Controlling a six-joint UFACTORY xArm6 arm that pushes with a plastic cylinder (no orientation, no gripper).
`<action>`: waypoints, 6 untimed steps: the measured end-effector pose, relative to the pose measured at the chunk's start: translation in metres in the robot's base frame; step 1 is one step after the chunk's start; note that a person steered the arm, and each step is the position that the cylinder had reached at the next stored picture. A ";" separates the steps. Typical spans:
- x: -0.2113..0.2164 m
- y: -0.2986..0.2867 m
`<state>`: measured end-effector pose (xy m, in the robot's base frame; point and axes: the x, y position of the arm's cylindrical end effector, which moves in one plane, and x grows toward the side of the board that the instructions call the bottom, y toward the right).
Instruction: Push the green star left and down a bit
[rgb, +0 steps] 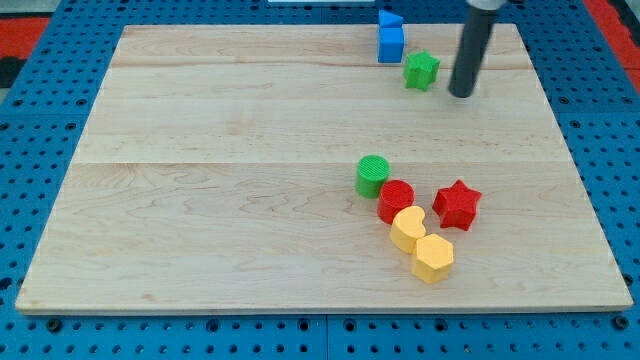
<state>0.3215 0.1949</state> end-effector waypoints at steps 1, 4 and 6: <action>-0.046 0.005; -0.042 -0.071; 0.018 -0.118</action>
